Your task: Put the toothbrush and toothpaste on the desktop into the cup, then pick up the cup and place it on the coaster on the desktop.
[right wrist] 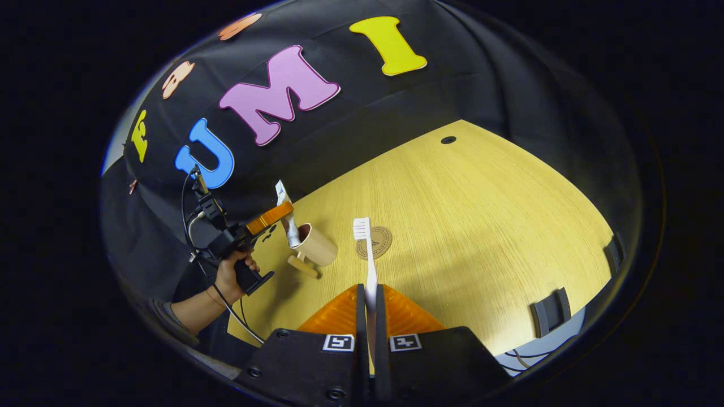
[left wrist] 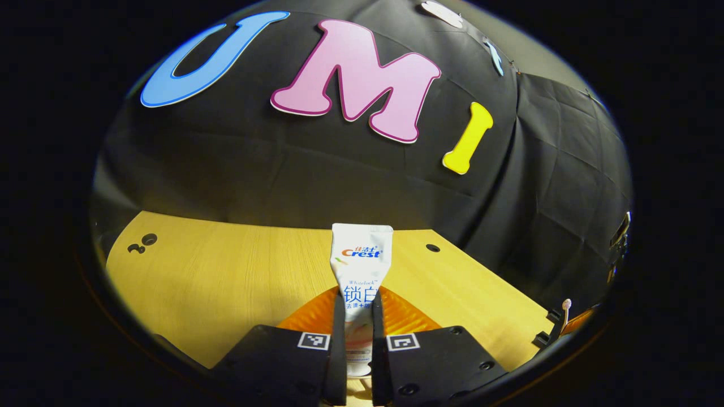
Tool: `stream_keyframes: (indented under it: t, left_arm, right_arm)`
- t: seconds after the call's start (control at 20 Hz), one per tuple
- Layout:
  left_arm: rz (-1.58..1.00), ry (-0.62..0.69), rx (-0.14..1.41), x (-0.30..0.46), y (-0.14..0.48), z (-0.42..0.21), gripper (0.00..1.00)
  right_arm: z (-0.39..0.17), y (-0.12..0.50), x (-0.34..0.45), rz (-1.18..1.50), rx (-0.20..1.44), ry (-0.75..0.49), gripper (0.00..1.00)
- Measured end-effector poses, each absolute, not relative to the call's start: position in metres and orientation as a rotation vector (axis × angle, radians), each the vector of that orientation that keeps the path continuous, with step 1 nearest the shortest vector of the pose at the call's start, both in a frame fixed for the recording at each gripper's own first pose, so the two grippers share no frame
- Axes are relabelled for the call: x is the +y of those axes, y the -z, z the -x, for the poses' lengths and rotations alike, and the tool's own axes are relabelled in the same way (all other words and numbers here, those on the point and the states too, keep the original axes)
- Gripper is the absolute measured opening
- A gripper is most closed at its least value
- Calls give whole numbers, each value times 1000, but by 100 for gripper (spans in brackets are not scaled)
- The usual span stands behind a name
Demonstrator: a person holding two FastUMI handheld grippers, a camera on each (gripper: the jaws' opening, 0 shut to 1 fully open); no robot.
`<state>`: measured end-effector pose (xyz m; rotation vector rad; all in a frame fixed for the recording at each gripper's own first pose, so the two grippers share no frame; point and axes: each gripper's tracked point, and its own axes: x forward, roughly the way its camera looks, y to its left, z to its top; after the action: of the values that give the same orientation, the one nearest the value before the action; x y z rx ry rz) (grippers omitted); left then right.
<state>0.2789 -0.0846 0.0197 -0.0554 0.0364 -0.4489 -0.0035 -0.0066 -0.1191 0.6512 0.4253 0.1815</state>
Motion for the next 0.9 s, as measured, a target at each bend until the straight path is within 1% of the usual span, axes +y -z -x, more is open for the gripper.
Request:
stream_keyframes:
  t: [0.55, 0.6, 0.7, 0.75, 0.9]
  left_arm:
    - [16, 480, 101, -80, 19, -260, 35]
    - [21, 484, 94, -79, 17, -257, 31]
    - [22, 485, 89, -75, 15, -253, 60]
    - [11, 472, 94, -70, 14, -250, 54]
    - [-8, 436, 99, -56, 15, -236, 71]
  right_arm:
    - [18, 120, 19, -636, 409, -141, 8]
    - [19, 118, 21, -639, 405, -140, 8]
    - [23, 115, 24, -642, 395, -142, 8]
    - [24, 111, 26, -645, 389, -146, 8]
    - [18, 90, 36, -654, 352, -177, 8]
